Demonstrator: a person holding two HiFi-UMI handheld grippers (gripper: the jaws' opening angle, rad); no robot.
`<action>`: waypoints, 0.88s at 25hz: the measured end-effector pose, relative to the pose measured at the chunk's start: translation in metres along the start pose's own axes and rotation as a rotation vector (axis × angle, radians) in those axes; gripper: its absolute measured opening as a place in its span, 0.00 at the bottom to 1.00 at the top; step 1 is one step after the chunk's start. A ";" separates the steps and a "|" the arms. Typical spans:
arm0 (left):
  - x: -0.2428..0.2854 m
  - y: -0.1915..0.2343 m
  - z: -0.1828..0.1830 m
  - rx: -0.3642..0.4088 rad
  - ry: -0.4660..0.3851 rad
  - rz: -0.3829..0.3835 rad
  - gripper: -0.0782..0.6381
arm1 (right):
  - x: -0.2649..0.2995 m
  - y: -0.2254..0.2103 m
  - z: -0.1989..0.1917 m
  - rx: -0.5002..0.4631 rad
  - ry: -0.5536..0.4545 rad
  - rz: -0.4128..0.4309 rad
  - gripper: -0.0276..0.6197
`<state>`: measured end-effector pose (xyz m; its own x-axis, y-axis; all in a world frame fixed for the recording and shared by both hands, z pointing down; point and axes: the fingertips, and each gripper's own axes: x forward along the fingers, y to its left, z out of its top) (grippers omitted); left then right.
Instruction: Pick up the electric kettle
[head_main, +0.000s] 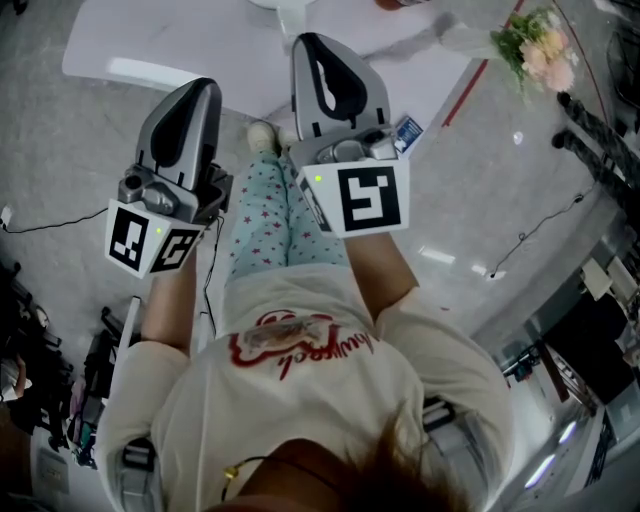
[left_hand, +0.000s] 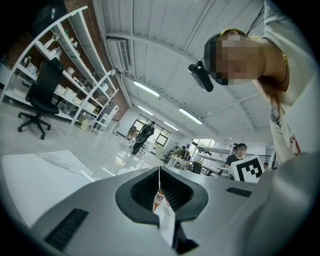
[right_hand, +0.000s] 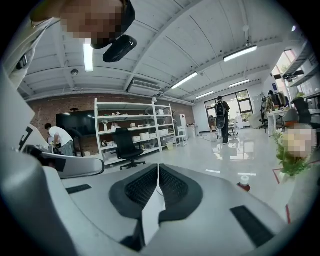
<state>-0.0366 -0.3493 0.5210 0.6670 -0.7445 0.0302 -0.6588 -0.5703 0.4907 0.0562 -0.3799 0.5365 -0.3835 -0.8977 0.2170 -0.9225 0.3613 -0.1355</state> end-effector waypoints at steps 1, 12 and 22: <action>-0.001 0.000 -0.001 -0.001 0.001 0.000 0.13 | 0.001 0.000 0.000 0.002 -0.009 -0.014 0.07; 0.006 0.001 -0.012 -0.047 0.005 -0.016 0.13 | 0.014 -0.014 -0.049 -0.039 -0.001 -0.132 0.11; 0.012 0.002 -0.025 -0.070 0.030 -0.039 0.13 | 0.040 -0.035 -0.129 -0.041 0.195 -0.191 0.36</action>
<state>-0.0208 -0.3505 0.5443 0.7025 -0.7108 0.0357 -0.6068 -0.5720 0.5519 0.0673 -0.3963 0.6746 -0.1996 -0.8863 0.4178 -0.9784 0.2035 -0.0358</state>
